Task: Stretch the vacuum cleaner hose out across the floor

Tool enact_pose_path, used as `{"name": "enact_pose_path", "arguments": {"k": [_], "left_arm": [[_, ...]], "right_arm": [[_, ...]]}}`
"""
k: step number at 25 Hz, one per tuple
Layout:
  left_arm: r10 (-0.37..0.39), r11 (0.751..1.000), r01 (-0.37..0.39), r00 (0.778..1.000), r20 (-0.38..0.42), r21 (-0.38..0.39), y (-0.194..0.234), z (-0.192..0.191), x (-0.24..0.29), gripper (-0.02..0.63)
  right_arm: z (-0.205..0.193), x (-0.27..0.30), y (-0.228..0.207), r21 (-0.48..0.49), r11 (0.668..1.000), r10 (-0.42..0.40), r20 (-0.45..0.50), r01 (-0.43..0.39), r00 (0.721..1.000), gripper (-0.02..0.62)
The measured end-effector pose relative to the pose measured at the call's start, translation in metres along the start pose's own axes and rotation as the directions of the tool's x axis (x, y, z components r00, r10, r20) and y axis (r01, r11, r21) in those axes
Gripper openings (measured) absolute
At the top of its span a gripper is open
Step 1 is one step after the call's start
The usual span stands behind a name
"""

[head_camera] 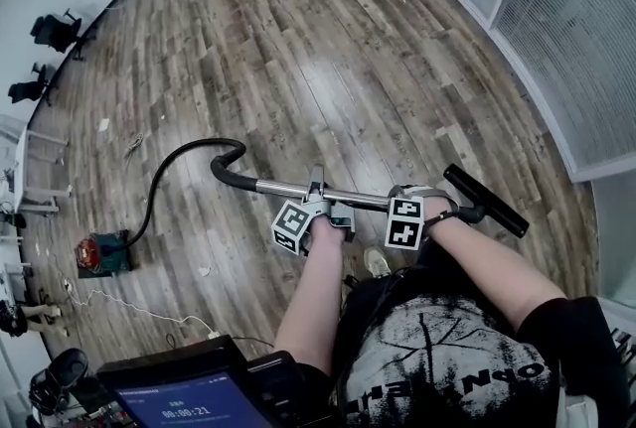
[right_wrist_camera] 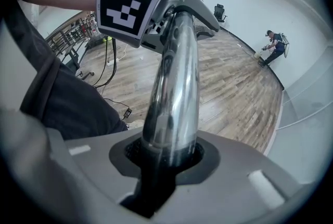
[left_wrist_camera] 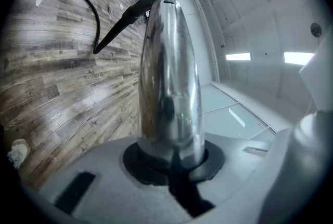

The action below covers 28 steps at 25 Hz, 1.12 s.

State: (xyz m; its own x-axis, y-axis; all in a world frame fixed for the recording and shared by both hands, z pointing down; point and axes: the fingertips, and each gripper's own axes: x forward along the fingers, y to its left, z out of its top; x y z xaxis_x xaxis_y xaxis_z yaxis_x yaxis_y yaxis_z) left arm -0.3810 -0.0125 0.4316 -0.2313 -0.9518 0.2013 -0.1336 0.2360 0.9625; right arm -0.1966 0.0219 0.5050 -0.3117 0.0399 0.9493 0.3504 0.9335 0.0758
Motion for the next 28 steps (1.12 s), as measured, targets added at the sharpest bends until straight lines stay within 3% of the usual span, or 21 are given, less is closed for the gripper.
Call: {"name": "enact_pose_path", "arguments": {"k": [7, 13, 21, 28], "left_arm": [[0.088, 0.996, -0.089, 0.994, 0.066, 0.016, -0.013, -0.062, -0.003, 0.04], [0.148, 0.987, -0.156, 0.974, 0.174, 0.031, -0.02, -0.138, -0.028, 0.04], [0.236, 0.971, -0.236, 0.937, 0.257, -0.034, -0.004, -0.145, -0.052, 0.04], [0.203, 0.979, -0.197, 0.941, 0.271, -0.047, -0.006, -0.185, -0.113, 0.04]], "right_arm": [[-0.062, -0.022, 0.007, -0.043, 0.993, 0.109, 0.047, -0.107, 0.993, 0.115], [-0.139, -0.04, 0.027, -0.14, 0.975, 0.185, 0.094, -0.171, 0.978, 0.115], [-0.149, -0.038, 0.04, -0.231, 0.937, 0.286, 0.069, -0.264, 0.956, 0.114], [-0.178, -0.057, 0.099, -0.247, 0.939, 0.259, 0.046, -0.241, 0.965, 0.115]]}}
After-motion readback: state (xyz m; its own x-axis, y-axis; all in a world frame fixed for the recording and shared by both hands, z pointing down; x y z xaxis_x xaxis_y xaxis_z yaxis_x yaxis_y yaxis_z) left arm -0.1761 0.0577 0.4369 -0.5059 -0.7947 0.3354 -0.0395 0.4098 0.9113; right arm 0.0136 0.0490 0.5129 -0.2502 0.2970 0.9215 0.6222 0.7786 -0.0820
